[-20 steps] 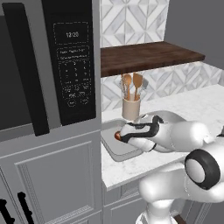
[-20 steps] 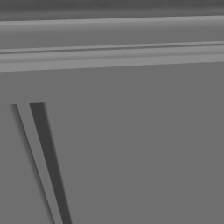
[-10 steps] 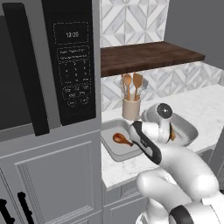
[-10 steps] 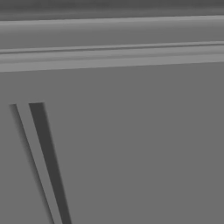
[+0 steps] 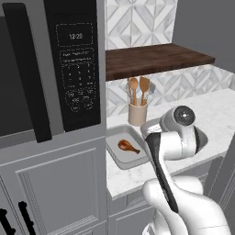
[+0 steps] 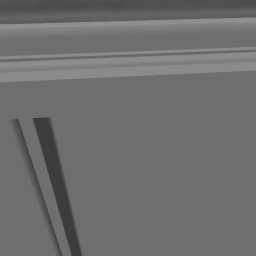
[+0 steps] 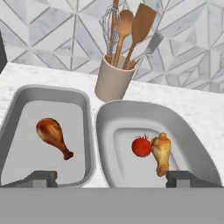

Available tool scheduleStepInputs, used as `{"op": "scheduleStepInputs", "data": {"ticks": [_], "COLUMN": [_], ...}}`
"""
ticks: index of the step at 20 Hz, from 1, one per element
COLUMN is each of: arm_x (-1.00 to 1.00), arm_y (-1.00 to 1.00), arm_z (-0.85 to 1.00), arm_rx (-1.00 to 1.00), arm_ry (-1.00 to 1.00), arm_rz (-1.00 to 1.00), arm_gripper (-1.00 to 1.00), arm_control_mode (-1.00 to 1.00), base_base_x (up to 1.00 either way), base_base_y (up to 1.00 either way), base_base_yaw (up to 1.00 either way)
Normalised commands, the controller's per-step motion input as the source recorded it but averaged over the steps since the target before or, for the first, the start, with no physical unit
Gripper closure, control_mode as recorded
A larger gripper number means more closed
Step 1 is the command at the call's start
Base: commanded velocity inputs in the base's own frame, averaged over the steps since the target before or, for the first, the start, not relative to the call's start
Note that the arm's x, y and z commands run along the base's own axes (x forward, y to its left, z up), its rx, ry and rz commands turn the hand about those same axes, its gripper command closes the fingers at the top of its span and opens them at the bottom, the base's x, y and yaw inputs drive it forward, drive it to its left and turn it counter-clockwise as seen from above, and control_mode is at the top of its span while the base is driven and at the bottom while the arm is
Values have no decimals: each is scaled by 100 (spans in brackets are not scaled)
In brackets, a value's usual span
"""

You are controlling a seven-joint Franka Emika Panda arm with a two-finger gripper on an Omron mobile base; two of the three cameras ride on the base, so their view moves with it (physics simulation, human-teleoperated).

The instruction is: Place one tomato and one chicken drumstick in each tupperware on the nearby counter, to pack two identical lunches.

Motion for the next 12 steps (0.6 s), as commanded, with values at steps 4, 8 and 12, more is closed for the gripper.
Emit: {"op": "scheduleStepInputs", "data": {"ticks": [4,8,12], "arm_x": [-100,-77,-15], "arm_y": [-12,-19,-8], "arm_z": [46,32,-13], "arm_rx": [12,18,1], "arm_ry": [-20,-18,-6], "arm_rz": [0,0,0], "arm_gripper": [-100,-100,-100], "arm_control_mode": [-100,-100,-100], "base_base_x": [0,0,0], "base_base_y": [0,0,0], "base_base_yaw": [0,0,0]}}
